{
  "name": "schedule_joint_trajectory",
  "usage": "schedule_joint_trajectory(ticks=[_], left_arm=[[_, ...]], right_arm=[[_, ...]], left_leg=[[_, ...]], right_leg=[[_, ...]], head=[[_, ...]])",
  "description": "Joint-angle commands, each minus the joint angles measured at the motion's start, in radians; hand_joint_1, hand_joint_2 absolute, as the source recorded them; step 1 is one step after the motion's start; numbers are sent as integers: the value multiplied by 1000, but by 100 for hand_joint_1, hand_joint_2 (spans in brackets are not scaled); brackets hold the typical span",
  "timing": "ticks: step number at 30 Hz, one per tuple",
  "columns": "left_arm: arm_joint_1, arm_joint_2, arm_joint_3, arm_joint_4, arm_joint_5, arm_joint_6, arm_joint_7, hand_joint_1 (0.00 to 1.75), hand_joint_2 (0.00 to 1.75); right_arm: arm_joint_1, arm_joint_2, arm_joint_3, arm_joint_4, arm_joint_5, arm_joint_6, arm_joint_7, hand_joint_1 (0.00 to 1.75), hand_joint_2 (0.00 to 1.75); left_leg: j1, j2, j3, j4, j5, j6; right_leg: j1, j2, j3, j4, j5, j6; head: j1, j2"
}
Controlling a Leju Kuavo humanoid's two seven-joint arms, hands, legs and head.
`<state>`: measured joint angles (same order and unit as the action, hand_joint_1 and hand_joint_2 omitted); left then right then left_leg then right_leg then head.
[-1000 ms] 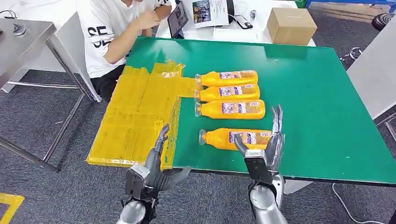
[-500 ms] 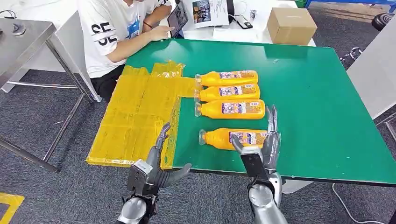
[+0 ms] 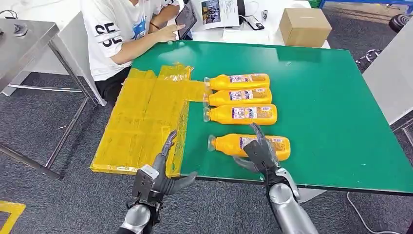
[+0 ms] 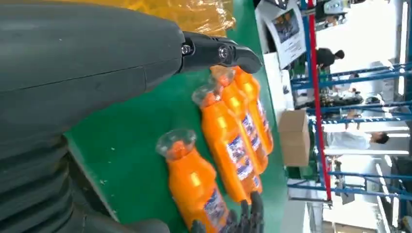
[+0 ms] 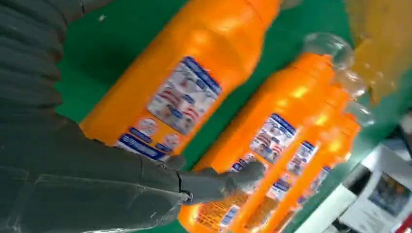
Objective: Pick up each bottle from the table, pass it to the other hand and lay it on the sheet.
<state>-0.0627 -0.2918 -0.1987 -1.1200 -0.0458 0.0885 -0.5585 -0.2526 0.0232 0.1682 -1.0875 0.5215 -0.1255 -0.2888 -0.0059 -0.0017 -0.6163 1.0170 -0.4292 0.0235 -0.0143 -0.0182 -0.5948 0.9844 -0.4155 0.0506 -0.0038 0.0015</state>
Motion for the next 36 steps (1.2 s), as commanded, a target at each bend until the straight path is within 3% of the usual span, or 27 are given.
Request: schedule_joint_trajectory(ticks=[1,24,36], left_arm=[[-38,-5,52,109,-1,-12,0,0,175],[-64,5,49,150,-13,-23,6,0,175],[-93,8,56,213,-15,-33,9,0,175]], right_arm=[[-101,-62,50,198,32,-4,35,0,175],[-192,-76,126,286,95,26,75,0,175],[-402,-125,291,498,139,170,182,0,175]], left_leg=[[1,0,4,-1,0,-1],[1,1,9,-1,-1,-2],[1,3,7,-1,2,1]], right_leg=[[1,1,4,-2,0,-1],[1,2,8,-2,0,-2],[0,2,6,-1,3,-2]], head=[[0,0],[0,0],[0,0]])
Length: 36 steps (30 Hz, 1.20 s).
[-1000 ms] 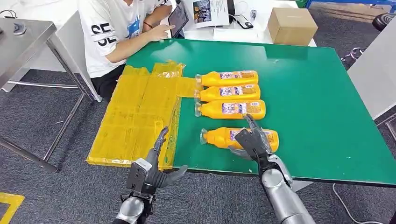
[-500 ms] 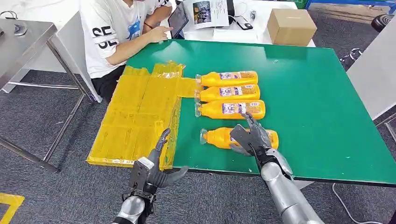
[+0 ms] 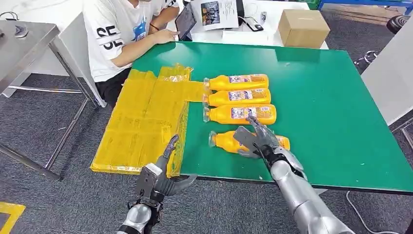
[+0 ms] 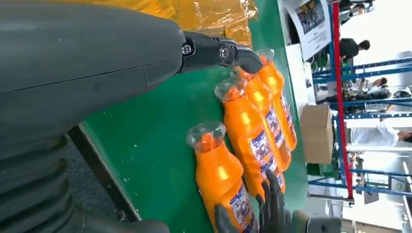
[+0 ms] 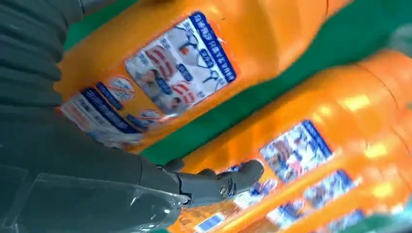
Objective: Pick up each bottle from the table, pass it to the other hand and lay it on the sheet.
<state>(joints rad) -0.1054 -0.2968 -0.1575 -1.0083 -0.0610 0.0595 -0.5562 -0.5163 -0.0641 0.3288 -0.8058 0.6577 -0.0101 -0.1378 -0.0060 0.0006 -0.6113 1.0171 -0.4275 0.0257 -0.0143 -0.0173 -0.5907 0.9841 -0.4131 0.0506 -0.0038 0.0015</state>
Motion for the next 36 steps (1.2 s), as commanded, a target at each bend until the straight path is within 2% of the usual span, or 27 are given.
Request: schedule_joint_trajectory(ticks=[1,11,36], left_arm=[[-51,13,15,104,0,-5,7,0,175],[-58,17,20,125,-4,-8,9,0,175],[-58,16,20,125,-4,-8,9,0,175]], right_arm=[[-142,-41,138,223,3,62,31,0,175],[-153,-92,228,209,-6,124,32,0,175],[-151,-95,228,210,-6,123,32,0,175]], left_leg=[[1,1,3,-1,0,-2],[0,-1,2,-1,1,-1],[1,-1,3,-1,0,-1]], right_leg=[[1,3,3,-1,1,-3],[1,0,3,-1,1,-2],[1,0,3,-1,1,-2]], head=[[0,0],[0,0],[0,0]])
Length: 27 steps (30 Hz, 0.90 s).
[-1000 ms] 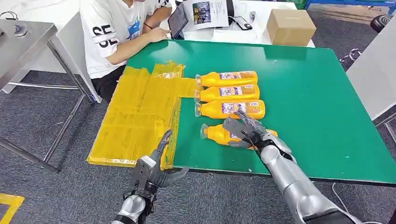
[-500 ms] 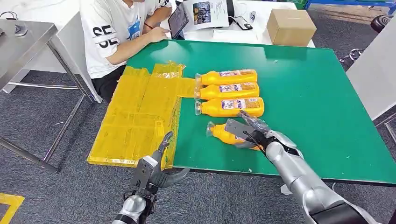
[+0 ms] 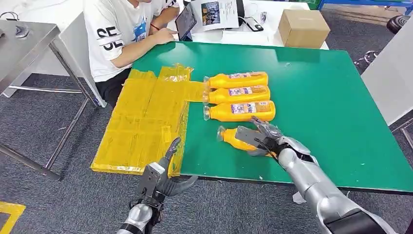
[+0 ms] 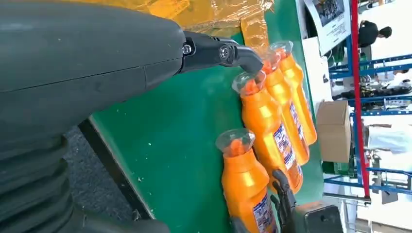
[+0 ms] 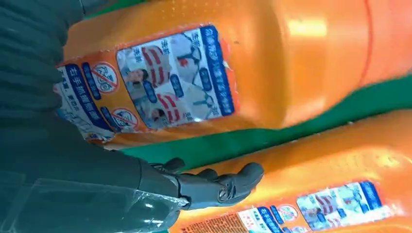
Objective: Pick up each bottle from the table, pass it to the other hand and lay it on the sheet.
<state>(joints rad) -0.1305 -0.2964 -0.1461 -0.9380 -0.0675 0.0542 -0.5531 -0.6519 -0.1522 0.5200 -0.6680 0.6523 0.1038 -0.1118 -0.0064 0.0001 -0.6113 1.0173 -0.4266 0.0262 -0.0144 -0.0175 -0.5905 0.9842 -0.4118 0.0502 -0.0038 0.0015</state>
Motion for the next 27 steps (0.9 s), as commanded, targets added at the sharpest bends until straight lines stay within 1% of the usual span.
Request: schedule_joint_trajectory(ticks=[1,8,15,16,18,19,22,26,27], left_arm=[[-33,16,9,55,2,-2,6,0,175],[-33,16,9,55,2,-2,6,0,175],[-33,16,9,55,2,-2,6,0,175],[-24,13,21,52,10,11,11,0,175],[-13,21,17,52,13,11,5,0,175],[-12,21,19,52,14,10,3,0,175],[-12,19,20,49,14,8,2,0,175],[-12,19,19,49,15,7,4,0,175],[-12,19,19,49,15,7,4,0,175]], right_arm=[[-16,-7,37,72,-1,10,6,0,175],[-16,-7,37,72,-1,10,6,0,175],[-16,-7,37,72,-1,10,6,0,175],[34,-25,13,-76,-1,-231,-205,0,175],[94,-80,10,-339,-7,-127,-65,0,175],[105,-89,8,-384,-8,-106,-40,0,175],[117,-93,2,-404,-10,-97,-28,0,175],[109,-89,5,-377,-7,-100,-33,0,175],[109,-89,5,-377,-7,-100,-33,0,175]], left_leg=[[1,0,3,-1,-1,-2],[1,0,2,-1,0,-1],[1,0,3,-2,-1,-2],[1,0,2,-1,-1,-2],[1,0,2,-1,-1,-2],[1,0,3,-1,-1,-3],[0,-1,-1,-1,-1,-2],[1,0,1,-1,-2,-2],[0,0,-1,0,-1,-2]], right_leg=[[1,1,3,-1,-1,-2],[1,0,2,-1,0,-1],[1,1,3,-2,0,-2],[1,1,2,-1,0,-2],[1,1,2,-1,-1,-2],[1,1,3,-1,-1,-3],[0,1,-1,0,-1,-1],[1,1,1,-1,-1,-2],[0,2,-1,0,-1,-2]], head=[[0,0],[0,0],[0,0],[0,0],[0,0],[0,0],[-1,0],[0,0],[0,0]])
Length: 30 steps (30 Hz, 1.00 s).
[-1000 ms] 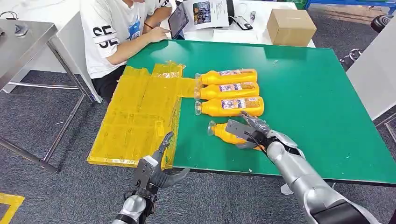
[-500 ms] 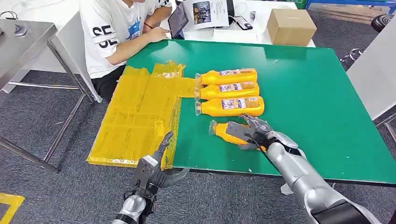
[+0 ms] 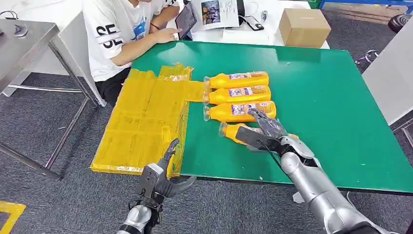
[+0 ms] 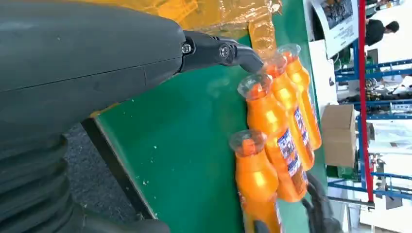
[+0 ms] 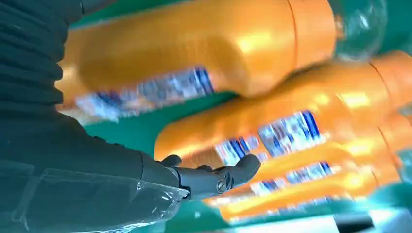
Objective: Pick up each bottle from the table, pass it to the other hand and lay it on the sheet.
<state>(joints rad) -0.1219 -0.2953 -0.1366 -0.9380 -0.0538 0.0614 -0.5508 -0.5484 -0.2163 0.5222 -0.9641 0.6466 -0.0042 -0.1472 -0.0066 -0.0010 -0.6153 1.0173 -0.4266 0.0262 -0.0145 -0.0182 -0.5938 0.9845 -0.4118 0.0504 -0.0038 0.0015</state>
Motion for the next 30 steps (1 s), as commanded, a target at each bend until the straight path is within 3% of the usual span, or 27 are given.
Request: schedule_joint_trajectory(ticks=[1,17,21,30], left_arm=[[-20,18,9,49,1,-1,2,0,175],[-19,19,11,50,1,-3,3,0,175],[-17,21,19,51,1,-6,1,0,175],[-15,22,32,62,0,-11,-2,0,175]], right_arm=[[5,-25,2,-81,-1,8,2,0,175],[-2,-28,6,-51,1,13,0,0,175],[8,-62,13,-36,-6,50,7,0,175],[143,-181,-6,-132,-30,102,68,0,175]], left_leg=[[1,2,5,-1,-2,-2],[1,1,3,-1,-1,-2],[1,1,3,-1,-1,-2],[1,-3,4,-1,-2,-2]], right_leg=[[1,3,4,-1,-1,-2],[1,2,3,-1,-1,-2],[1,2,3,-1,-1,-2],[1,-1,5,-2,-2,-2]], head=[[0,0],[0,0],[0,0],[0,0]])
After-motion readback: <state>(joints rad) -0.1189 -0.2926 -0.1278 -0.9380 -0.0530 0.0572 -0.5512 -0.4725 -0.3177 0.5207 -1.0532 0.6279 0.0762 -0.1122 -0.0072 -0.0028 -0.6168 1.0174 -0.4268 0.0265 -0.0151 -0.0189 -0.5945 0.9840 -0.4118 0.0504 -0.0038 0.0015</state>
